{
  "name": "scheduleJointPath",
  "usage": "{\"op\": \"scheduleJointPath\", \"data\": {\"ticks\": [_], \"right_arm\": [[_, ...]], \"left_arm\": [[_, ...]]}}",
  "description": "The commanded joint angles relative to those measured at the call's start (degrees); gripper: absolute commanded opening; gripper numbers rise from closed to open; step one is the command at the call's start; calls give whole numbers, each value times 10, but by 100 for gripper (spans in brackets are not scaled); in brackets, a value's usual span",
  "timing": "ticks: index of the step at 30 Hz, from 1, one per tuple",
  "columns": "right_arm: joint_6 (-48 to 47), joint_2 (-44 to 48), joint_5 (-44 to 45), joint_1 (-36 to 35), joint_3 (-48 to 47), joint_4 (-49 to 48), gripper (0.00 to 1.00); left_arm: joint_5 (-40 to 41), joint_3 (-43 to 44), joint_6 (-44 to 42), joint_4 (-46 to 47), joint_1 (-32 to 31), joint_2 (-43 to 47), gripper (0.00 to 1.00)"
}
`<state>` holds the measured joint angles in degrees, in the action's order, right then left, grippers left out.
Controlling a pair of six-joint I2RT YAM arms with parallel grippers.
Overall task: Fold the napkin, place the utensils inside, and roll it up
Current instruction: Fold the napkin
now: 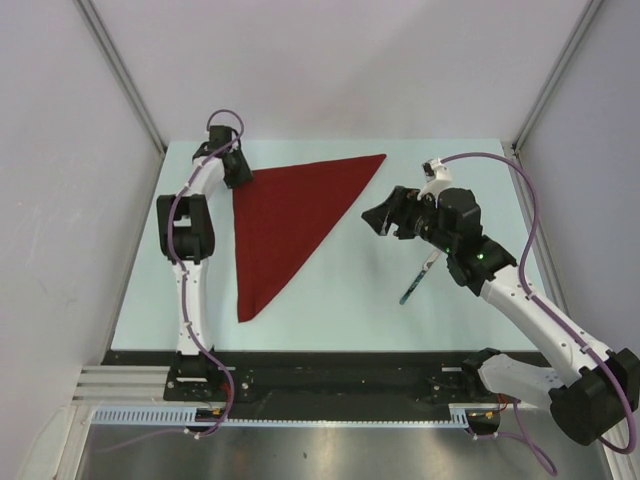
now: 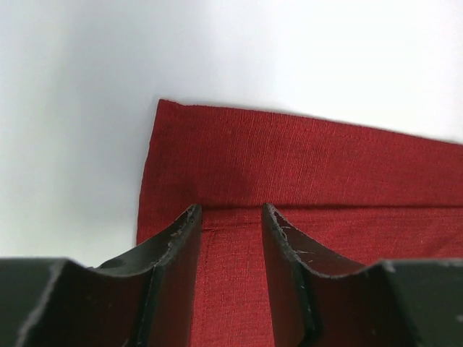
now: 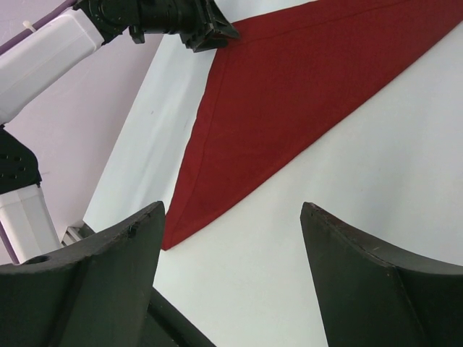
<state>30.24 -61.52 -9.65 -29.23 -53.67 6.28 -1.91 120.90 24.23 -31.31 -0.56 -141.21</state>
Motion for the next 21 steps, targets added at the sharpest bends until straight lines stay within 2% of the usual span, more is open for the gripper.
{"op": "scheduleJointPath", "data": {"ticks": [1, 9, 16, 21], "right_arm": [[5, 17, 9, 2, 3, 0, 81], [6, 18, 8, 3, 3, 4, 81], [8, 19, 6, 6, 3, 4, 81], [9, 21, 6, 4, 4, 5, 81]], "left_arm": [[-16, 47, 11, -31, 4, -19, 43], [-12, 52, 24, -45, 22, -25, 38], [-27, 79, 21, -73, 25, -45, 40], [-33, 81, 17, -74, 25, -49, 32]]}}
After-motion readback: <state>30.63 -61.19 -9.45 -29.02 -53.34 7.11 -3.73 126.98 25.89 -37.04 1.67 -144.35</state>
